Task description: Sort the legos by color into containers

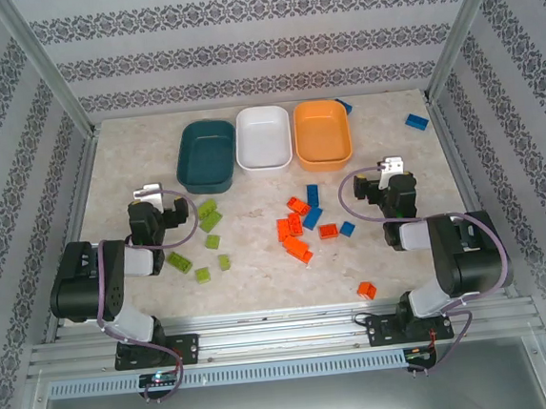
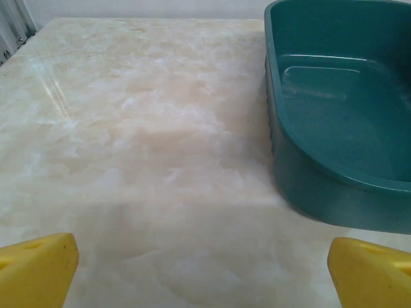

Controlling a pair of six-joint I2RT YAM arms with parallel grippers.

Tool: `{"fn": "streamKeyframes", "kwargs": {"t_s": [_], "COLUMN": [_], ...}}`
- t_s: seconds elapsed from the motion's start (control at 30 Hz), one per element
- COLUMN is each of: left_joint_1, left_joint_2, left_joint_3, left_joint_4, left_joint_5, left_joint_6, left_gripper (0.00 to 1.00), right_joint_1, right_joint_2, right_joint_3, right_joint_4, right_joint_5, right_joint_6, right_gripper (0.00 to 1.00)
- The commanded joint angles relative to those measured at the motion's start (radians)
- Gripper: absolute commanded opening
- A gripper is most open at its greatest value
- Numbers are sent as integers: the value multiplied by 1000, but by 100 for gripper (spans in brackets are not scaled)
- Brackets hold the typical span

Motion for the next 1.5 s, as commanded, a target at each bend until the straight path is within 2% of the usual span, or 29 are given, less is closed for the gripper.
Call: {"fn": "streamKeyframes", "kwargs": {"t_s": [0.0,1.07,1.2,1.27,1.37,1.47], "left_joint_1": [6,6,7,7,6,7], "left_joint_2": [6,2,-76,-151,-282,-397], "left_joint_3": [0,-9,-82,-107,-66,32], "left_joint_4": [46,62,129,101,-92,-389], "left_joint_5": [17,-4,-96,-124,-98,-213], "left_joint_6": [2,-4,-38,-40,-25,-144], "left_gripper": [100,100,100,100,100,100], "right_joint_1": [8,-6,-7,-7,-14,-26], "right_joint_2": [-10,-20,-82,-128,-210,-243], "right_joint_3": [5,11,44,70,132,264], "right_joint_4": [32,8,-107,-205,-418,-749], "right_joint_5": [13,-4,68,99,145,291], "right_joint_6": [9,21,48,62,131,336], "right_gripper": [98,98,98,98,98,98]}}
